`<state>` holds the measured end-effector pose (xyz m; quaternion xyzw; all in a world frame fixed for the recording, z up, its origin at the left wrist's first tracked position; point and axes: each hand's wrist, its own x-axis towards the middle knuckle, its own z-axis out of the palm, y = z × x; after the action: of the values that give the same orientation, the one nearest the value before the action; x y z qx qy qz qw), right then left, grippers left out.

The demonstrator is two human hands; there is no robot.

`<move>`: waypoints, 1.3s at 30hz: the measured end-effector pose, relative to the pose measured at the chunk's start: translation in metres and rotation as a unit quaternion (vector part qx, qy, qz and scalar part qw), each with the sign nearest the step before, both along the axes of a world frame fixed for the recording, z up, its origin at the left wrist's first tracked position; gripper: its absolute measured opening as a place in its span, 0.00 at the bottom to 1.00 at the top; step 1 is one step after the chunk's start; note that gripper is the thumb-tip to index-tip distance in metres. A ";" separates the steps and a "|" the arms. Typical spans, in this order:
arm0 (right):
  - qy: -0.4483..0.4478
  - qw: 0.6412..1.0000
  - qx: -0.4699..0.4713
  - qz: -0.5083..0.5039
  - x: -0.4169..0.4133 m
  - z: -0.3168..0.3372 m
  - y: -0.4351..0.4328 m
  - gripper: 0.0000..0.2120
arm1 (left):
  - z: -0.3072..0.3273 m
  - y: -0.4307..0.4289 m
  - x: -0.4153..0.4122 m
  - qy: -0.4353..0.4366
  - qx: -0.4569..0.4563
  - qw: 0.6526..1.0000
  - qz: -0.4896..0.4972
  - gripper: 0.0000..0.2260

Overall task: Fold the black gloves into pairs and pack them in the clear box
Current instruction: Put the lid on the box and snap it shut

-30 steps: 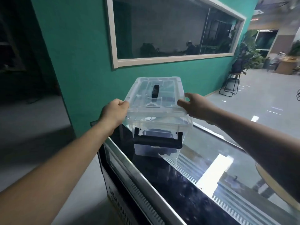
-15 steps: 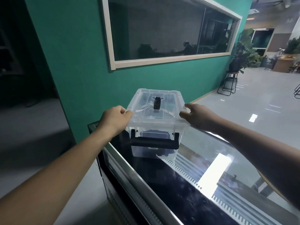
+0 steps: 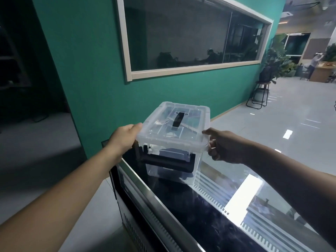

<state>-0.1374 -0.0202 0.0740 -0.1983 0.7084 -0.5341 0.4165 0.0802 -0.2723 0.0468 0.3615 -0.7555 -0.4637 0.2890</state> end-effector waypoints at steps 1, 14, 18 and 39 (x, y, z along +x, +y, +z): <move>-0.020 1.000 -0.005 0.004 0.004 0.001 0.001 0.15 | -0.006 -0.002 0.002 0.010 0.026 1.000 0.008 0.22; -0.172 0.968 -0.161 -0.092 0.108 -0.017 -0.041 0.15 | -0.058 0.008 0.026 0.126 0.298 0.944 0.062 0.22; -0.228 0.953 -0.188 -0.074 0.134 -0.015 -0.056 0.14 | -0.058 0.007 0.027 0.143 0.324 0.935 0.029 0.27; -0.196 0.960 -0.198 -0.019 0.173 -0.021 -0.090 0.19 | 0.006 -0.009 0.008 0.039 0.165 0.985 -0.032 0.12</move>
<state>0.0357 -0.1102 0.0534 -0.1540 0.4968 -0.6999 0.4895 0.0883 -0.2808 0.0530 0.3614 -0.6680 -0.6048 0.2395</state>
